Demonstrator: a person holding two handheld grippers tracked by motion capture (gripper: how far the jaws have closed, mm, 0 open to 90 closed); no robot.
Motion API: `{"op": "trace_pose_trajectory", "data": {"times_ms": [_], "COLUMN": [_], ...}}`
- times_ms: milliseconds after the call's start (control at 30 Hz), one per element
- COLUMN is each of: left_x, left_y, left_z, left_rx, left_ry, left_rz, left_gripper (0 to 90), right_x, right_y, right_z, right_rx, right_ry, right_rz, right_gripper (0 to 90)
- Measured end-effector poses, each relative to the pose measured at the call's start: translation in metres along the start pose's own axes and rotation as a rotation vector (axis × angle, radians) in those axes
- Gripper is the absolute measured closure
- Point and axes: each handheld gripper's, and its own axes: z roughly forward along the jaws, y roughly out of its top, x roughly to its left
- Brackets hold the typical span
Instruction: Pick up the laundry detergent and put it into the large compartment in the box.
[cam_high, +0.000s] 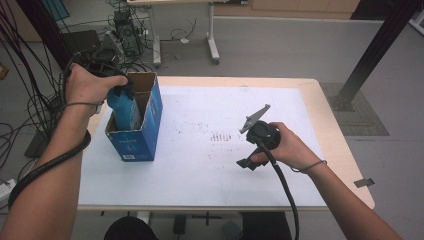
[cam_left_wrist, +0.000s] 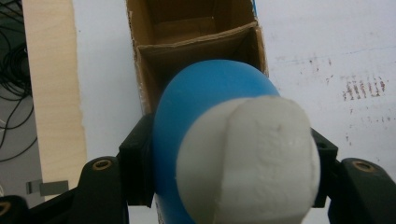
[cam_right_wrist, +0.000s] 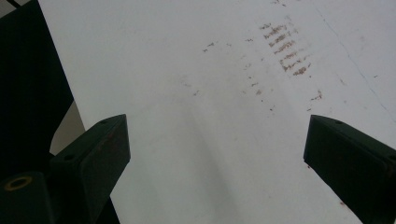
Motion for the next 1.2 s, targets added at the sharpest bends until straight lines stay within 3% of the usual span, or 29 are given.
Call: {"op": "trace_pose_trajectory", "data": {"times_ms": [400, 667, 1200], "left_x": [-0.002, -0.005, -0.003], "left_y": [-0.007, -0.012, -0.017], "left_z": [0.023, 0.037, 0.056], "left_rx": [0.012, 0.030, 0.048], "left_ry": [-0.004, 0.024, 0.006], "left_rz": [-0.004, -0.013, -0.027], "left_gripper": [37.7, 37.7, 37.7], "right_x": [0.000, 0.000, 0.001], "right_y": [0.000, -0.001, 0.000], "right_z": [0.000, 0.001, 0.002], "right_rx": [0.002, 0.003, 0.003], "right_ry": [0.001, 0.002, 0.002], "right_rz": [0.000, -0.001, -0.001], "right_gripper": [6.8, 6.8, 6.7]}}
